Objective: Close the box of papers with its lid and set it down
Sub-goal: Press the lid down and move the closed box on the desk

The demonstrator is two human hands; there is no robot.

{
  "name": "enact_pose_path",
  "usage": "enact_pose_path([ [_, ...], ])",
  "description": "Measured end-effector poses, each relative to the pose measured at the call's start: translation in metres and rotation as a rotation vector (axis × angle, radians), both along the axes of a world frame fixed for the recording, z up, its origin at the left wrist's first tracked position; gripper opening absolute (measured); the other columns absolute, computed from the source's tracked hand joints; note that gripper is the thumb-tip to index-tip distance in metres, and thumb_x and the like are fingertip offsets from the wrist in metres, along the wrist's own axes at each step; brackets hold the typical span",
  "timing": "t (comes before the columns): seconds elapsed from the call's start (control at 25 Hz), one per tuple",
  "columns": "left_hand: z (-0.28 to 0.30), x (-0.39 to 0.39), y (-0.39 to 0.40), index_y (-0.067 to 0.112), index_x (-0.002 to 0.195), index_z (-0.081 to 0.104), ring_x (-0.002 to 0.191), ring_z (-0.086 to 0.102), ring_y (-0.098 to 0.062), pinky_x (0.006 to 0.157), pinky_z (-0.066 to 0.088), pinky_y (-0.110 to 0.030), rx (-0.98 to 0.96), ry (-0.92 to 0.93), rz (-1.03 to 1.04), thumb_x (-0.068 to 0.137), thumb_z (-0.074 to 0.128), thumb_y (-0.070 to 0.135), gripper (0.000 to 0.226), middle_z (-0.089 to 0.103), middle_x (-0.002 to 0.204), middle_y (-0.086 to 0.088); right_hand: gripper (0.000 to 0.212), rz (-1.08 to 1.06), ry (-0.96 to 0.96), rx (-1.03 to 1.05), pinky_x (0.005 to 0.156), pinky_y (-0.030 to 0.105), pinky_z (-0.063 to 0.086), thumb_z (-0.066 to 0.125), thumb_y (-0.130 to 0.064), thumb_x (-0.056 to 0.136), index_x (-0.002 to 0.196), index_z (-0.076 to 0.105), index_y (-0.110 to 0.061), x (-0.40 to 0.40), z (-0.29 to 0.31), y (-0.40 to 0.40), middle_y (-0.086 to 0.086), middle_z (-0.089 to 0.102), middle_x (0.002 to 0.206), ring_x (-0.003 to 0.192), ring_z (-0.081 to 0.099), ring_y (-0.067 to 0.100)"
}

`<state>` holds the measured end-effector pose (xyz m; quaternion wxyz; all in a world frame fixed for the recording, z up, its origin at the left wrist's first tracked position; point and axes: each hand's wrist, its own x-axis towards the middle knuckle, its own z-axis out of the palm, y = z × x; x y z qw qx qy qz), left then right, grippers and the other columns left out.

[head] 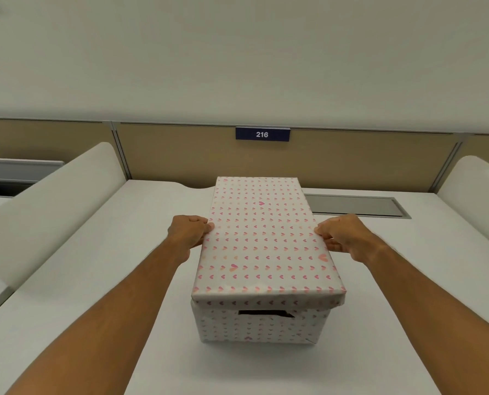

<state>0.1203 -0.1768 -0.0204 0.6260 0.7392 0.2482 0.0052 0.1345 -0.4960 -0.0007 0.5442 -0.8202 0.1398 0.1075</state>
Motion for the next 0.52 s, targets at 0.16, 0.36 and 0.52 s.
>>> enact_pose_path([
  [0.16, 0.0, 0.001, -0.002, 0.007, 0.097, 0.069, 0.088, 0.07, -0.029, 0.09, 0.057, -0.048, 0.018, -0.006, 0.0, 0.082, 0.075, 0.018, 0.02, 0.071, 0.105, -0.009, 0.025, 0.001, 0.022, -0.013, 0.066, 0.033, 0.058, 0.069, -0.016, 0.09, 0.108, 0.063, 0.0, -0.002, -0.011, 0.003, 0.013, 0.071, 0.104, 0.083, 0.071, 0.027],
  [0.36, -0.002, 0.002, 0.002, 0.007, 0.098, 0.07, 0.092, 0.069, -0.031, 0.093, 0.055, -0.05, 0.049, -0.008, 0.005, 0.083, 0.074, 0.018, 0.019, 0.071, 0.107, -0.01, 0.024, 0.008, 0.033, 0.006, 0.057, 0.03, 0.058, 0.07, -0.017, 0.089, 0.106, 0.064, -0.002, -0.002, -0.022, 0.008, 0.011, 0.072, 0.099, 0.076, 0.072, 0.025],
  [0.52, -0.006, 0.003, 0.001, 0.007, 0.096, 0.07, 0.09, 0.069, -0.029, 0.092, 0.056, -0.048, 0.052, 0.012, 0.011, 0.083, 0.073, 0.017, 0.017, 0.071, 0.106, -0.01, 0.024, 0.006, 0.026, 0.013, 0.054, 0.029, 0.057, 0.07, -0.016, 0.089, 0.107, 0.064, -0.001, 0.0, -0.022, 0.008, 0.01, 0.071, 0.096, 0.075, 0.071, 0.024],
])
